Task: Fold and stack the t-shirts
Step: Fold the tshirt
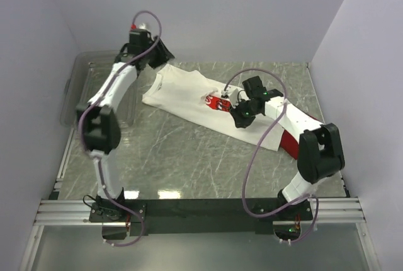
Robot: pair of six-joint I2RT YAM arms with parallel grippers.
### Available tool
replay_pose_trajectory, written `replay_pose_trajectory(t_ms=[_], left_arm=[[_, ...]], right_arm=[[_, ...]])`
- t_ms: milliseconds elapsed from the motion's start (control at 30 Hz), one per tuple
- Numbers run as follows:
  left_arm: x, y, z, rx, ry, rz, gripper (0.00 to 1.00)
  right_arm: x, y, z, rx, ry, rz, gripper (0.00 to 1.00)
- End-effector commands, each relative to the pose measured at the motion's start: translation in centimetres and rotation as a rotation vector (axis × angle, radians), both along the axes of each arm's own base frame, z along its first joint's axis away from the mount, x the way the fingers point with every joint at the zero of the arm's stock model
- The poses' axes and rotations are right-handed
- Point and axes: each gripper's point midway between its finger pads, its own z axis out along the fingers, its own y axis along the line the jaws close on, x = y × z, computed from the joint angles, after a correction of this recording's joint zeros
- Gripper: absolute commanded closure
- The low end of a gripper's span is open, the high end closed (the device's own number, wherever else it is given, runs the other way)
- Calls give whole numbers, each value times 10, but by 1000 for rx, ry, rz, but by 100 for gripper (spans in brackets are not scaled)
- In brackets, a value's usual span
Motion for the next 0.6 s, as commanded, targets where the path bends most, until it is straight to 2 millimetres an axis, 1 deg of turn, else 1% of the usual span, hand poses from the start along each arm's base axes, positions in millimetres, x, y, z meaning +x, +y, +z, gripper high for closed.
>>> replay_pose_trajectory(t_ms=[0, 33, 67, 100, 133, 167, 200, 233, 267, 300, 333, 367, 400, 467, 500, 567], left_arm=[[-46, 3, 112, -6, -296, -79, 50], [-72, 10, 150, -4, -381, -73, 49], [-87, 17, 126, 20, -341, -59, 47], [-100, 24, 133, 34, -373, -47, 44], [-129, 34, 162, 34, -448, -26, 42], [-143, 44, 139, 59, -413, -1, 37], [-157, 49, 140, 68, -425, 8, 34], [-183, 57, 160, 63, -484, 25, 32], [-195, 62, 143, 77, -456, 31, 29], [-206, 67, 143, 84, -464, 47, 28], [-227, 73, 151, 82, -488, 56, 27], [-237, 75, 140, 88, -471, 55, 27], [-253, 79, 149, 80, -501, 62, 27], [-269, 82, 135, 84, -467, 60, 27], [-281, 84, 141, 73, -490, 65, 26], [-293, 84, 131, 66, -466, 53, 26]], right_arm=[[28, -28, -20, -161, -66, -119, 74], [31, -33, -26, -200, -68, -139, 75], [29, -35, -30, -216, -63, -141, 75], [29, -37, -34, -229, -60, -142, 76], [25, -39, -41, -259, -52, -137, 75], [24, -40, -44, -277, -56, -132, 76], [22, -42, -47, -297, -59, -129, 76], [20, -42, -53, -315, -52, -119, 76], [17, -44, -57, -341, -48, -114, 76], [15, -44, -60, -349, -46, -111, 76], [8, -43, -68, -359, -28, -95, 76], [7, -44, -71, -386, -36, -93, 77], [4, -44, -75, -399, -33, -87, 77], [-4, -43, -83, -420, -23, -72, 77], [-8, -38, -85, -422, -22, -56, 77], [-16, -35, -92, -434, -3, -39, 77]])
